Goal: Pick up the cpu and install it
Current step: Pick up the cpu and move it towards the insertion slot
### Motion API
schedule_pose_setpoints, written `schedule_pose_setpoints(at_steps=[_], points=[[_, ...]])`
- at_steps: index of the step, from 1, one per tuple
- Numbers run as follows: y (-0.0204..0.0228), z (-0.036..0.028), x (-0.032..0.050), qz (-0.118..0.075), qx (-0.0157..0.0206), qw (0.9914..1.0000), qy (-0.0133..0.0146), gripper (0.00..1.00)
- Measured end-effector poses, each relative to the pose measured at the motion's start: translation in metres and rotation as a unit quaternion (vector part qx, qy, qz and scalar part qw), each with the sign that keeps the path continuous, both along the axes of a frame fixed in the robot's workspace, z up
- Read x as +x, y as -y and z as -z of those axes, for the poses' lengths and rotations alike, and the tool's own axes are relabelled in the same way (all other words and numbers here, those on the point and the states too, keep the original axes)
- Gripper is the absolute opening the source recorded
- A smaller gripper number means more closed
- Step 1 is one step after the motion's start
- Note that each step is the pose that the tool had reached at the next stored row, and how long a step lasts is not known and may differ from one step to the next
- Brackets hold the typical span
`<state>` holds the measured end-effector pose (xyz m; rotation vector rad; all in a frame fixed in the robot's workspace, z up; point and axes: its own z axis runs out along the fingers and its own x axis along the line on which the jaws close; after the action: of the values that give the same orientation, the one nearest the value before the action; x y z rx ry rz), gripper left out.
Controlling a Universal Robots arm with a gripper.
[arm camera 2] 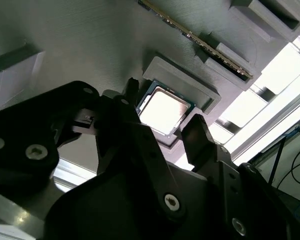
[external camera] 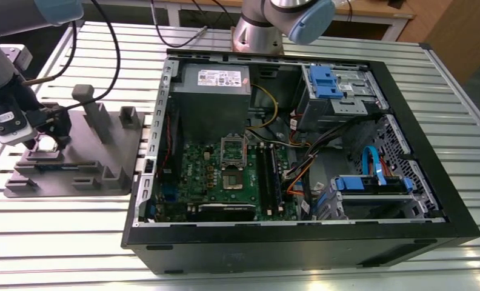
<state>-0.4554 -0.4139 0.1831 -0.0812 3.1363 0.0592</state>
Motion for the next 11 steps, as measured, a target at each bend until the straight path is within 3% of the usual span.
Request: schedule_pose_setpoints(at_steps=[1, 2, 7, 8, 11], points=[[0.0000, 0.0000, 0.0000, 0.000, 0.0000, 1.00000, 0.0000, 0.68], [0.0000, 0.0000, 0.0000, 0.000, 0.0000, 1.00000, 0.0000, 0.61], [0.0000, 0.0000, 0.0000, 0.000, -0.0001, 1.00000, 0.0000, 0.60], [0.0000, 0.0000, 0.0000, 0.000, -0.0001, 1.00000, 0.0000, 0.53], [0.0000, 0.0000, 0.0000, 0.000, -0.0001, 1.00000, 0.0000, 0.53]])
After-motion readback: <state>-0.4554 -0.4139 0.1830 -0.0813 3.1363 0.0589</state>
